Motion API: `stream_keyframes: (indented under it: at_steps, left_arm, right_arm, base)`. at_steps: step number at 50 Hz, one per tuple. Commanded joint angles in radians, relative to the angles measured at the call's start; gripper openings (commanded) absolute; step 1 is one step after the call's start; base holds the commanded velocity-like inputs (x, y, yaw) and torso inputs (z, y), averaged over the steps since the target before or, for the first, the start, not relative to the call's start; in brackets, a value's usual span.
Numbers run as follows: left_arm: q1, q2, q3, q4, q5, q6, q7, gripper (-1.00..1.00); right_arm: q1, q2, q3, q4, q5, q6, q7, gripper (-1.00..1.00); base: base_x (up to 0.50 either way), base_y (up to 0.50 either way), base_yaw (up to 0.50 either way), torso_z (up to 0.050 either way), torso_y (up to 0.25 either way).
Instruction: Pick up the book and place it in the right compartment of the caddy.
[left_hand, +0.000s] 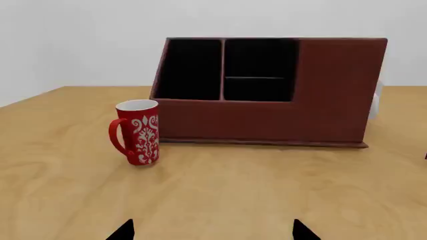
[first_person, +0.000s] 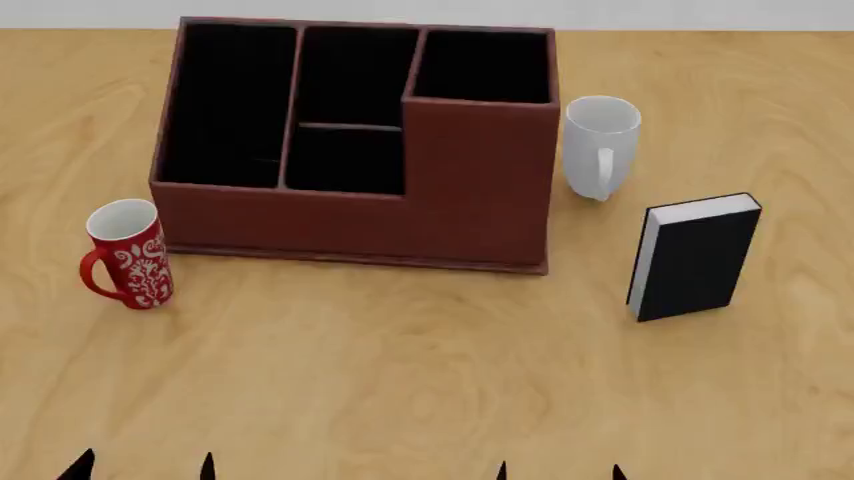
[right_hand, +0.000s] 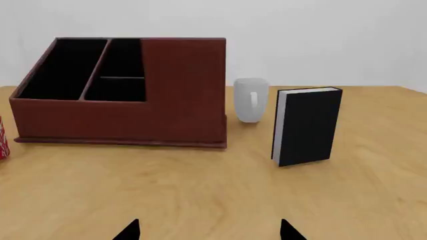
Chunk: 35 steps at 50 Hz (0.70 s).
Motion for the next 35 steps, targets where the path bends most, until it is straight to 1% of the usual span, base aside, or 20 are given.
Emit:
stream_keyframes:
  at_steps: [1, 5, 14, 18, 21, 22, 29, 35]
  left_arm:
    - [0.000, -0.010, 0.000, 0.000, -0.010, 0.000, 0.000, 1.00]
    - [-0.004, -0.025, 0.031, -0.002, -0.017, -0.003, -0.028, 1.00]
    - [-0.002, -0.050, 0.062, 0.012, -0.030, -0.014, -0.057, 1.00]
    - [0.019, -0.065, 0.084, 0.123, 0.010, -0.055, -0.085, 1.00]
    - [0.020, -0.067, 0.082, 0.213, -0.019, -0.116, -0.079, 1.00]
    - [0.006, -0.066, 0.062, 0.343, -0.063, -0.200, -0.077, 1.00]
    - [-0.037, -0.088, 0.033, 0.550, -0.122, -0.340, -0.093, 1.00]
    - [-0.097, -0.106, 0.000, 0.711, -0.184, -0.473, -0.111, 1.00]
  right_arm:
    - [-0.001, 0.013, -0.017, -0.001, 0.013, 0.001, 0.017, 1.00]
    - [-0.001, 0.030, -0.036, 0.000, 0.029, -0.003, 0.034, 1.00]
    - [-0.001, 0.051, -0.061, -0.016, 0.047, 0.005, 0.058, 1.00]
    - [-0.001, 0.055, -0.063, -0.075, 0.061, 0.035, 0.074, 1.00]
    - [0.003, 0.061, -0.067, -0.125, 0.063, 0.070, 0.088, 1.00]
    - [0.003, 0.059, -0.073, -0.206, 0.061, 0.116, 0.098, 1.00]
    - [-0.005, 0.076, -0.094, -0.379, 0.064, 0.202, 0.118, 1.00]
    - [0.010, 0.098, -0.107, -0.545, 0.055, 0.314, 0.135, 1.00]
  base:
    - [0.00, 0.00, 0.00, 0.000, 0.000]
    - [0.00, 0.00, 0.00, 0.000, 0.000]
    - [0.00, 0.00, 0.00, 0.000, 0.000]
    - [0.00, 0.00, 0.00, 0.000, 0.000]
    - [0.00, 0.00, 0.00, 0.000, 0.000]
    - [0.00, 0.00, 0.00, 0.000, 0.000]
    - [0.00, 0.00, 0.00, 0.000, 0.000]
    - [0.00, 0.00, 0.00, 0.000, 0.000]
